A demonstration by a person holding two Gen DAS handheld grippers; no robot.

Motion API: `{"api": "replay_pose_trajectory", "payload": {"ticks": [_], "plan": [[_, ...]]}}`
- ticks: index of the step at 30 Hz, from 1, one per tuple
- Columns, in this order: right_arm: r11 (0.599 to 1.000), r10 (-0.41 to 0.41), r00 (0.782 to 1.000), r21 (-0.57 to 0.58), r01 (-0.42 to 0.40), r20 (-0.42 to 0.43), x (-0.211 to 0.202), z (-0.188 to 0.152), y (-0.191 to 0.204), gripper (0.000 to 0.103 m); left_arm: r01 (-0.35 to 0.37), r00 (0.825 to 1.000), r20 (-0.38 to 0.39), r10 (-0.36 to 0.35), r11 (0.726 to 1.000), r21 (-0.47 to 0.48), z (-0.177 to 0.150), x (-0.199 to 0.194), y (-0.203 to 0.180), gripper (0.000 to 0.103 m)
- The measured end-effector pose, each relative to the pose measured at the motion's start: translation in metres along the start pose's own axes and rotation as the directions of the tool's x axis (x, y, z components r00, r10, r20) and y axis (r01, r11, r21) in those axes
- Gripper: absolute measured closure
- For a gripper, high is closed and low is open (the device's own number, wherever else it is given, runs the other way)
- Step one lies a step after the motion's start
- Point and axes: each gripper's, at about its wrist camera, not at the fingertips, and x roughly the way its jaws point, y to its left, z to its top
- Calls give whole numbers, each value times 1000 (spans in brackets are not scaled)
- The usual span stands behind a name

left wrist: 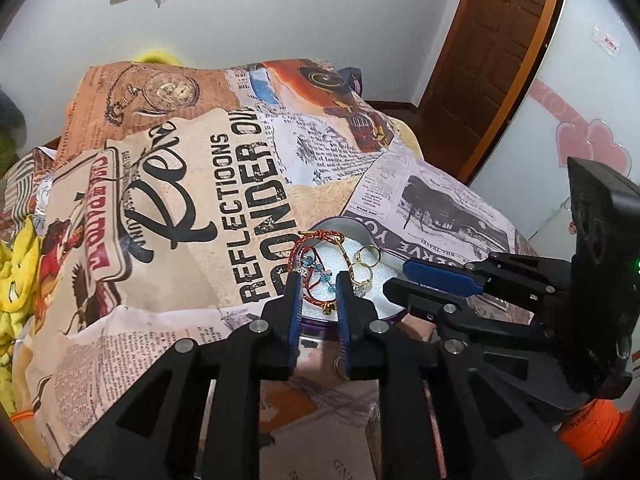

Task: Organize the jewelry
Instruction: 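Lower the gold ring into the tin with the right gripper while the left lowers the bracelet in, then open both grippers over the tin and move them back to the last gold ring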

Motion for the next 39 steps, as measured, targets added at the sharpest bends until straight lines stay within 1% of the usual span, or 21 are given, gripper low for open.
{"api": "replay_pose_trajectory", "payload": {"ticks": [1,3,5,13,15,19,24,32,39], "plan": [[1000,2,1000,3,-2,0,-1,0,0,84,-3,1000,3,3,1000,0,-1,-2,0,87],[1000,1,1000,4,-1,6,-4,0,0,76,-8,1000,8,8,1000,0,-2,-6,0,85],[1000,-4,1000,1,4,16,-8,0,1,73,-15,1000,12,15,1000,2,-4,-10,0,83],[1000,-16,999,-17,17,44,-24,1,9,73,-37,999,28,37,999,0,-11,-28,-1,81],[1000,-20,999,-20,21,47,-27,0,11,73,-43,999,30,43,999,1,-14,-31,-2,76],[999,-27,999,-26,29,45,-31,-3,12,73,-57,998,31,57,998,8,-21,-36,-3,72],[999,-29,999,-30,29,25,-31,-10,14,73,-66,998,5,66,998,3,-35,-35,0,70],[998,-3,999,-56,1,-43,-19,-29,26,73,-70,996,-50,69,997,-19,-55,-24,9,70],[996,36,993,-77,-45,-109,1,-34,38,73,-78,995,-59,76,996,-35,-63,-21,21,70]]}}
